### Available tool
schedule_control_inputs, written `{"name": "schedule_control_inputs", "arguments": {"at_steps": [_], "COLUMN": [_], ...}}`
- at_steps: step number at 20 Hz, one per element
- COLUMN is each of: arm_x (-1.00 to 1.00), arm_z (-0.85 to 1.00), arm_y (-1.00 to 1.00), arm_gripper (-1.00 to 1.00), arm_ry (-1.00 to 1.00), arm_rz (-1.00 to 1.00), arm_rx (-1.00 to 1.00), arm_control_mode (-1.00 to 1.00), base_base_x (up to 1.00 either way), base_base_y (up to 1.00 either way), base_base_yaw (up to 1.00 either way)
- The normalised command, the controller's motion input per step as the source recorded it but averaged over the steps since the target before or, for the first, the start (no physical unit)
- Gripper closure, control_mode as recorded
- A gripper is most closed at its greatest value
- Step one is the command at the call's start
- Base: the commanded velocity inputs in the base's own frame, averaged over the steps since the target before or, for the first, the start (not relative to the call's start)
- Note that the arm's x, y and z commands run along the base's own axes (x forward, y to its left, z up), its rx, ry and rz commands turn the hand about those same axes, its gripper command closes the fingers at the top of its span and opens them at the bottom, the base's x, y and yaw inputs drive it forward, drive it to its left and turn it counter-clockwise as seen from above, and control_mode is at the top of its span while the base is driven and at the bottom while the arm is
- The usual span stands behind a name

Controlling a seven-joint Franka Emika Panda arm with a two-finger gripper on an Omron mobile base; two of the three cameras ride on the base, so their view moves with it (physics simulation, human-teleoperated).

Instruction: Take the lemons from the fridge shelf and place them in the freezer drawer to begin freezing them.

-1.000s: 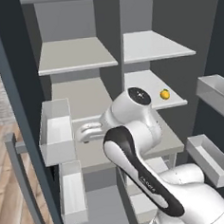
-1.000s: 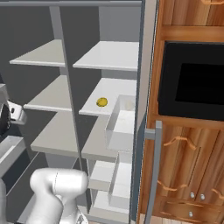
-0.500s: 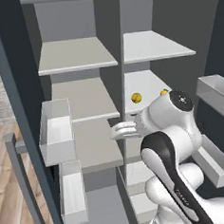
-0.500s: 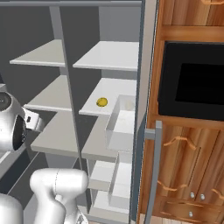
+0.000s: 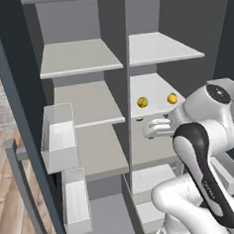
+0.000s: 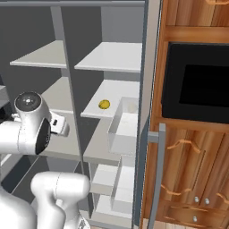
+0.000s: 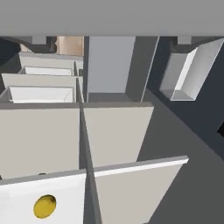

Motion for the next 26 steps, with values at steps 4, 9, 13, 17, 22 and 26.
{"name": "schedule_control_inputs", "arguments": {"at_steps": [4,9,13,17,22,26], "arm_x": [0.20,0.41,0.41,0.45,0.50,0.49], "arm_z": [-0.12,0.00,0.00,-0.05,-0.04,-0.23], "arm_y": [-0.50,-0.41,-0.49,-0.55,-0.36,-0.16], "arm_gripper": [-1.00,-1.00,-1.00,-1.00,-1.00,-1.00], "arm_ry": [0.00,0.00,0.00,0.00,0.00,0.01], "arm_rz": [-0.03,-0.01,-0.05,-0.17,-0.17,-0.14], "arm_rx": [-0.17,-0.19,-0.10,0.00,0.00,-0.01], "arm_control_mode": [-1.00,-1.00,-1.00,-1.00,-1.00,-1.00], "base_base_x": [0.00,0.00,0.00,0.00,0.00,0.00], "base_base_y": [0.00,0.00,0.00,0.00,0.00,0.00], "base_base_yaw": [0.00,0.00,0.00,0.00,0.00,0.00]}}
